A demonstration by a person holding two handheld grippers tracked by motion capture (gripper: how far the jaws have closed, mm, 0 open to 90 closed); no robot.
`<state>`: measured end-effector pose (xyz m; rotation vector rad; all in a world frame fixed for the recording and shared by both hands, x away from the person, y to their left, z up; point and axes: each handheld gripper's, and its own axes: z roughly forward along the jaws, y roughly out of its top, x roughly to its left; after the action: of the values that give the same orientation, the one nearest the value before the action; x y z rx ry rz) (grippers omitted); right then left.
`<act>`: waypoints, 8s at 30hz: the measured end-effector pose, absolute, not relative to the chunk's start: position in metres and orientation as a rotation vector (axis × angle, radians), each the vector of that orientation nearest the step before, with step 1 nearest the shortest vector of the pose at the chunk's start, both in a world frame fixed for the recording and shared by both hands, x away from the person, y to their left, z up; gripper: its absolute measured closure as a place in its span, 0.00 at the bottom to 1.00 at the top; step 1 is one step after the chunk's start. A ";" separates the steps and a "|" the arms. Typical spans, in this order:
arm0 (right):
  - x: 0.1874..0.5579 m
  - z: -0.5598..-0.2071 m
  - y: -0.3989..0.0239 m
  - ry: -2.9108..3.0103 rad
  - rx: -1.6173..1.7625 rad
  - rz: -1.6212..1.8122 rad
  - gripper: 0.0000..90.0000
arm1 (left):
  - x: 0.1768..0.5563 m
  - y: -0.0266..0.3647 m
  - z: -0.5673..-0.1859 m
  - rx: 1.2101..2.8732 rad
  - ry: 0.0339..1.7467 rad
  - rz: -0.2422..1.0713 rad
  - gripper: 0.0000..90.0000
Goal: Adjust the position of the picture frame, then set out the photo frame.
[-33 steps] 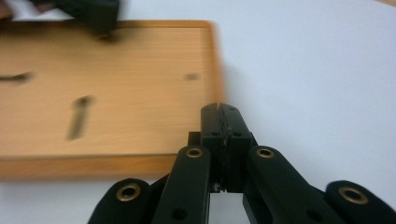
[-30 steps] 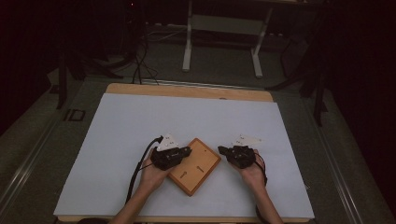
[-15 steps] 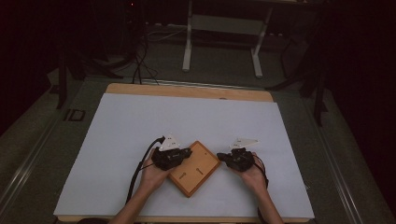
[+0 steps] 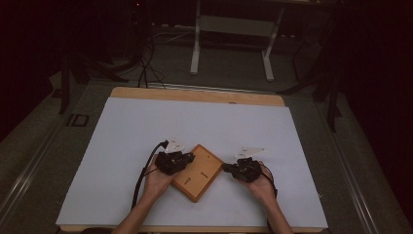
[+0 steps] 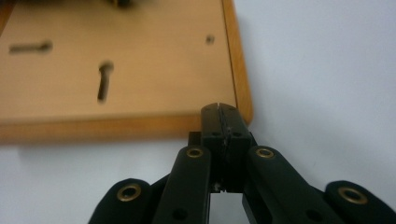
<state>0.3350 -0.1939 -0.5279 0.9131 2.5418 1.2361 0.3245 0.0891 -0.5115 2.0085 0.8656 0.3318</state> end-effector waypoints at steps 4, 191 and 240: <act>0.343 -0.526 -0.197 2.430 0.960 1.236 1.00 | 0.324 0.086 -0.512 2.018 0.846 0.325 0.93; 0.344 -0.524 -0.118 2.571 0.699 1.390 0.92 | 0.311 0.135 -0.519 1.952 0.903 0.245 0.57; 0.381 -0.526 -0.125 2.734 0.841 1.528 0.94 | 0.301 0.163 -0.519 1.966 0.876 0.298 0.58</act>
<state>0.3811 -0.1251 -0.5259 0.8410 2.7342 1.5280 0.3006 0.1629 -0.5195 1.9661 0.8759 0.2982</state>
